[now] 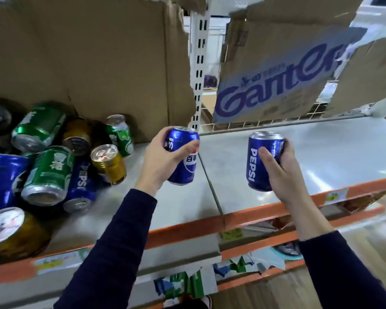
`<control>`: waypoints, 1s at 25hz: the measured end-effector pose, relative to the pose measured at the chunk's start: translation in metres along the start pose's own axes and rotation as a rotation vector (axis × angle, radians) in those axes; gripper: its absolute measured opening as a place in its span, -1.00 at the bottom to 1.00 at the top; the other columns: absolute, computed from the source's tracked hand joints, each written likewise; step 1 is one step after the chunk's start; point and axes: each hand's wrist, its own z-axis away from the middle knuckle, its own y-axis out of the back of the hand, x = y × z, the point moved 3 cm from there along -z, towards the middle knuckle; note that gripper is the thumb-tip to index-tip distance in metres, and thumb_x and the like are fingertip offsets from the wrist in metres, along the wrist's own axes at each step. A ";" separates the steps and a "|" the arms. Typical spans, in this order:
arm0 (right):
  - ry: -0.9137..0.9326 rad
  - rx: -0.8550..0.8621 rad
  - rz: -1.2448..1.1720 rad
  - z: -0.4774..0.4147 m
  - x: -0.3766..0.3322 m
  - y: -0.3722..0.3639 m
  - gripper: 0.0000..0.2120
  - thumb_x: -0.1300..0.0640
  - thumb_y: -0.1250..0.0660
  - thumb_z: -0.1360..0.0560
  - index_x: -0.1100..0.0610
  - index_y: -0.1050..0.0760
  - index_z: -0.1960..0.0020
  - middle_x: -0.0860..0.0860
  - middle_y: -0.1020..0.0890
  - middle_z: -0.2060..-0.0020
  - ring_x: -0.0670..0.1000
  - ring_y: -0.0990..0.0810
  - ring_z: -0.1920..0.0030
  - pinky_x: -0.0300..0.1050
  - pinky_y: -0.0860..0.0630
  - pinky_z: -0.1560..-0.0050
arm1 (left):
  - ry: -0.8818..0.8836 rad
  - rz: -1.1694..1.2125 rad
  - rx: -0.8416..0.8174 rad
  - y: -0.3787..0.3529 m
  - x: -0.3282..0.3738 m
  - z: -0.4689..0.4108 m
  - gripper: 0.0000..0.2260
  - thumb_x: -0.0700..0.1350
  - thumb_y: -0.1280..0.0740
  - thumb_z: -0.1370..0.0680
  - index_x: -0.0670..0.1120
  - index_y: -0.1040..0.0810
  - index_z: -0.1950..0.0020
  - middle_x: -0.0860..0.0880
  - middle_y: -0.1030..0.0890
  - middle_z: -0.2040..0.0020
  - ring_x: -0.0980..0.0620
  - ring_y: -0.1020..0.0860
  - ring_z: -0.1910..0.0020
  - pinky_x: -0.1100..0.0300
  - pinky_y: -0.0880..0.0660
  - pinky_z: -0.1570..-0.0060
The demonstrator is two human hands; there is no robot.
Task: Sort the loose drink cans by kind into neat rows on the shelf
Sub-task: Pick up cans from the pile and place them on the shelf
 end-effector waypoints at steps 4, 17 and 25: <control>-0.033 -0.017 -0.006 -0.042 0.028 0.015 -0.72 -0.24 -0.34 -0.37 -0.35 -0.36 -0.04 -0.25 -0.60 0.07 -0.23 -0.61 0.11 -0.28 -0.55 0.32 | -0.020 -0.040 -0.022 -0.043 -0.014 -0.047 -0.49 0.05 -0.62 -0.21 0.05 -0.57 -0.10 0.11 -0.67 0.01 0.14 -0.63 0.03 0.26 -0.55 0.05; -0.032 -0.227 -0.012 -0.123 0.094 0.057 -0.58 -0.02 -0.33 -0.45 -0.15 -0.29 -0.27 -0.28 -0.57 -0.07 -0.15 -0.56 -0.11 -0.21 -0.50 -0.07 | -0.064 -0.408 0.159 -0.135 -0.044 -0.123 -0.37 0.07 -0.62 -0.23 -0.04 -0.55 -0.24 -0.03 -0.47 -0.13 0.00 -0.52 -0.08 0.14 -0.48 -0.17; -0.016 -0.378 -0.013 -0.164 0.105 0.066 -0.47 0.00 -0.41 -0.41 -0.01 -0.31 -0.32 -0.24 -0.57 -0.10 -0.19 -0.55 -0.12 -0.29 -0.51 -0.04 | 0.023 -0.509 0.239 -0.150 -0.051 -0.112 -0.31 0.03 -0.51 -0.41 -0.12 -0.33 -0.46 -0.08 -0.47 -0.31 -0.02 -0.45 -0.28 0.14 -0.37 -0.29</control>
